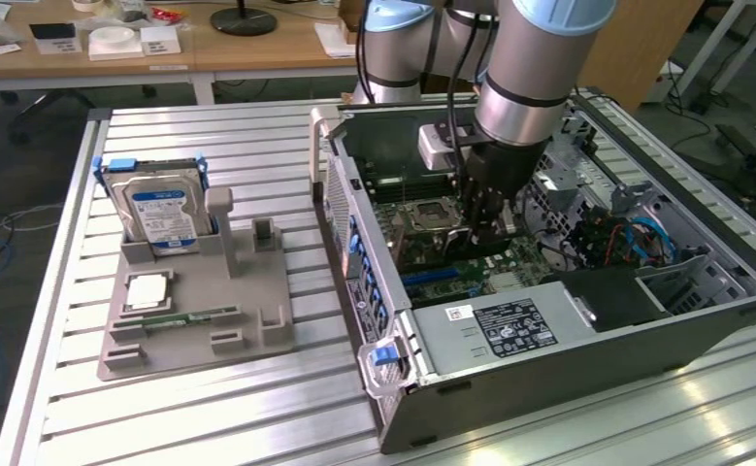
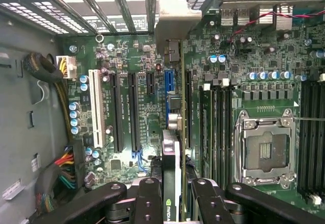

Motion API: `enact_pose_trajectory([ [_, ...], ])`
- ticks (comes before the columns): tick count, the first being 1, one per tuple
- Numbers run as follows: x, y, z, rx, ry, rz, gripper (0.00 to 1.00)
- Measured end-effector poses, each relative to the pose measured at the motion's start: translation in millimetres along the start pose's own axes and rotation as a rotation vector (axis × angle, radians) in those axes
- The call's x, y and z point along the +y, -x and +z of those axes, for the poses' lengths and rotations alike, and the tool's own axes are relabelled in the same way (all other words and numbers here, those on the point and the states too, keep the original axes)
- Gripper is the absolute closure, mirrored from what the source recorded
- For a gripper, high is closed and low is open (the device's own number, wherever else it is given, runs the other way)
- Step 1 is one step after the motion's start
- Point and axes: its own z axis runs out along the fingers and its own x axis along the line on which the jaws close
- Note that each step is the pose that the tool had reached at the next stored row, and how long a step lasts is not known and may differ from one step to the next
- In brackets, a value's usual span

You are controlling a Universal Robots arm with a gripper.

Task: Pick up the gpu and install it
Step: 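Insert the gpu into the slot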

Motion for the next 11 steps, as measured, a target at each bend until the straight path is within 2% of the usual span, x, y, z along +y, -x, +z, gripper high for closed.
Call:
enact_pose_trajectory([
  [11, 0.8, -0.3, 5.4, 0.0002, 0.0000, 0.000, 0.73],
])
